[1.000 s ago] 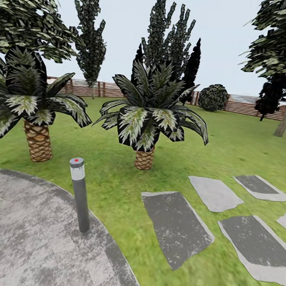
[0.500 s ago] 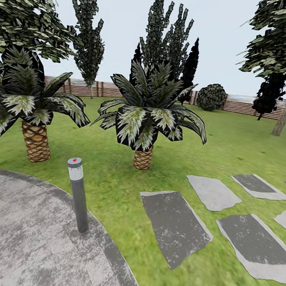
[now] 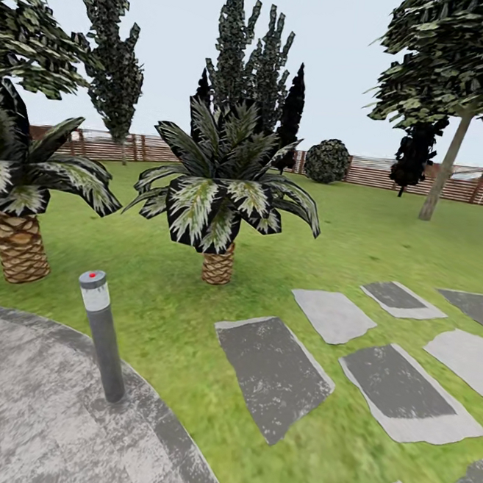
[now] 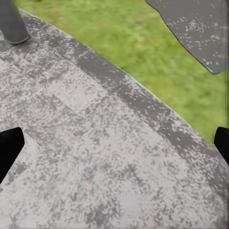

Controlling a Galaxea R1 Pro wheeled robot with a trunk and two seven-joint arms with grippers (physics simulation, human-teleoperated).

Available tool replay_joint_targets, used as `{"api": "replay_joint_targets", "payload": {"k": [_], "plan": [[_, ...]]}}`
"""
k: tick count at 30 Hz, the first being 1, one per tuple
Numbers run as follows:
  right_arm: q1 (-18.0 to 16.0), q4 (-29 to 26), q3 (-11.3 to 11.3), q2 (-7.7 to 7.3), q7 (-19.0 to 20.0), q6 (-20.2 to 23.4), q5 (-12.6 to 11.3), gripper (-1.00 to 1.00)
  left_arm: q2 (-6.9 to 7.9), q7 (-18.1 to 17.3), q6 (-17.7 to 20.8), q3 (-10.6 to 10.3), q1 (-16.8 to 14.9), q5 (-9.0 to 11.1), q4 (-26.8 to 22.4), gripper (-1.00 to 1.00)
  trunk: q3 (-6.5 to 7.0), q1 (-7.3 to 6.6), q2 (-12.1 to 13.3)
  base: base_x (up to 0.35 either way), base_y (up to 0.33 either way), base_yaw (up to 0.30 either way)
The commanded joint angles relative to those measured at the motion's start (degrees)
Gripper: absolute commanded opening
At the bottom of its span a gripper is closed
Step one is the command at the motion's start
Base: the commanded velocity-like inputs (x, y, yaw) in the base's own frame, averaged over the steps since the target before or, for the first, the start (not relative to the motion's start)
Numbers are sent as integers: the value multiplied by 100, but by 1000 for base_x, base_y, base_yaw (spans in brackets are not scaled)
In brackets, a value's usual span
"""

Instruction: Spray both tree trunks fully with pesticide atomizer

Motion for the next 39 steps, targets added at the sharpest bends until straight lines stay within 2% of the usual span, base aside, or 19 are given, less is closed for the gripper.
{"api": "replay_joint_targets", "payload": {"k": [1, 20, 23, 26, 39], "plan": [[-4, 6, 3, 0, 0, -19, 4, 100, 0, 0, -5, 1, 3, 2, -10, 100, -5, 0, -3, 0, 0, -298], [-4, 6, 1, 0, -3, -19, 3, 100, 0, -7, -6, 1, 5, 2, -1, 100, -6, 0, -3, 0, 0, -285], [-4, 10, -5, -7, -6, -19, 2, 100, 0, -8, -6, 1, 4, 2, 0, 100, -7, 0, -3, 0, 0, -88], [-31, -64, 3, 71, -9, -66, 1, 100, -53, 17, -98, 18, 29, 28, -97, 100, -7, 0, -3, 0, 0, 0], [-31, -64, 3, 71, -9, -66, 1, 100, -53, 17, -98, 18, 29, 28, -168, 100, -7, 0, -3, 0, 0, 0]]}}
